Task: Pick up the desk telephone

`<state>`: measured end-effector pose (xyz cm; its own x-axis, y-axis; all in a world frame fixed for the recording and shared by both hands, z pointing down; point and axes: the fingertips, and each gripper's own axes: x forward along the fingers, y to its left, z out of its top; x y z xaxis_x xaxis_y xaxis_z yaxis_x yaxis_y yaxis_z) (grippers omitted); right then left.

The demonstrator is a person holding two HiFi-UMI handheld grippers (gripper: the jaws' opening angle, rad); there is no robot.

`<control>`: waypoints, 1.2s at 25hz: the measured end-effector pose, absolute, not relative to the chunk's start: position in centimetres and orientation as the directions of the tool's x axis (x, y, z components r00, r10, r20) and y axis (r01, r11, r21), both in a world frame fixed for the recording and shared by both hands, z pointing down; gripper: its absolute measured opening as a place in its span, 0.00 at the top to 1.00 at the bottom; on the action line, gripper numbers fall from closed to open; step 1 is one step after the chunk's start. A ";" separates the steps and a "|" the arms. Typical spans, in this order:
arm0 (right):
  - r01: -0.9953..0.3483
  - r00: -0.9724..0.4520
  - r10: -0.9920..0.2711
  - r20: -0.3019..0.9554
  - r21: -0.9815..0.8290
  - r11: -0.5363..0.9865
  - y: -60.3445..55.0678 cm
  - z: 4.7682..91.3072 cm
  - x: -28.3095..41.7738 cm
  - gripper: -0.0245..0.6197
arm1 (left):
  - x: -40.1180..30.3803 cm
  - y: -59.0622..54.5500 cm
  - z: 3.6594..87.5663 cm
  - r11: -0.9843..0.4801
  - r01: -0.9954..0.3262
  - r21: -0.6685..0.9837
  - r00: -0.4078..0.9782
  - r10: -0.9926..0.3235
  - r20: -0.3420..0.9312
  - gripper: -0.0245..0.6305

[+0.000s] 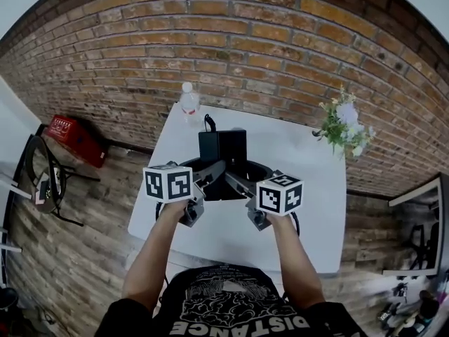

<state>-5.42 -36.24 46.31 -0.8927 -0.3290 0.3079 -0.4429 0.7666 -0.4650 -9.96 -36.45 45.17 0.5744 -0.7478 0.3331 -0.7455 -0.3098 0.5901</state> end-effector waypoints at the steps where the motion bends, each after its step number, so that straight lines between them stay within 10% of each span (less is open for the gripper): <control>1: -0.431 -0.898 -0.321 0.300 -0.460 0.776 -36.1 45.8 -6.0 0.55 | -10.4 -36.3 44.5 -0.312 -0.749 0.585 0.568 -0.757 0.323 0.63; 30: -0.116 -0.989 -0.084 0.121 -0.280 0.953 -28.2 34.3 -19.9 0.55 | -23.5 -26.6 32.4 -0.184 -0.890 0.417 0.269 -0.951 0.154 0.63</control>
<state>-19.90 -28.24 34.30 -0.9891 -0.0843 0.1210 -0.1155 0.9530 -0.2800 -23.50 -26.62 32.43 0.2686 -0.9509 0.1537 -0.8900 -0.1840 0.4172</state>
